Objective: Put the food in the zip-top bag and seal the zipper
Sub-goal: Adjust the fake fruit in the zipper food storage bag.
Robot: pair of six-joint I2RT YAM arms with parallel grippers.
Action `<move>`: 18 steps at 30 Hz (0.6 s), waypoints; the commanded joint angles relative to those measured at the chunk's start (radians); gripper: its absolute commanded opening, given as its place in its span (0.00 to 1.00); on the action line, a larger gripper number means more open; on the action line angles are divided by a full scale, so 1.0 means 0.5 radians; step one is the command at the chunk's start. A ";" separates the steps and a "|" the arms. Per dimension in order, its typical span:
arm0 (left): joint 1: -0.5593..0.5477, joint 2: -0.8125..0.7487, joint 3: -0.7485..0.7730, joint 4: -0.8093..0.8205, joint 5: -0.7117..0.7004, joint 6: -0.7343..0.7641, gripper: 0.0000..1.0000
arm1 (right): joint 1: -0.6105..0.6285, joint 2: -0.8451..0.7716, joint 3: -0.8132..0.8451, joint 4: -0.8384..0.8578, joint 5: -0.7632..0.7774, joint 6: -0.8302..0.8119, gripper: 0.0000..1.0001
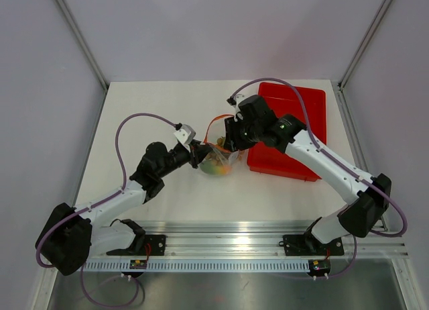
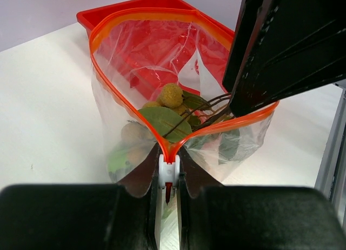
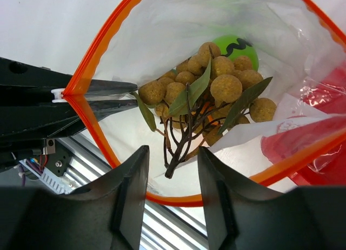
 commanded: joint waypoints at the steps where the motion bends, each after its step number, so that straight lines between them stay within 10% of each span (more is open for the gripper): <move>1: 0.011 -0.001 0.035 0.115 0.048 0.008 0.00 | 0.041 0.037 0.002 0.013 -0.030 -0.027 0.43; 7: 0.011 -0.004 0.035 0.109 0.057 0.008 0.00 | 0.056 0.071 0.008 0.016 -0.012 -0.027 0.33; 12: 0.011 -0.001 0.032 0.112 0.057 0.005 0.00 | 0.060 0.074 0.005 0.019 0.022 0.000 0.01; 18: 0.011 -0.010 0.020 0.127 0.091 0.014 0.00 | 0.050 0.080 0.008 0.136 -0.045 0.059 0.00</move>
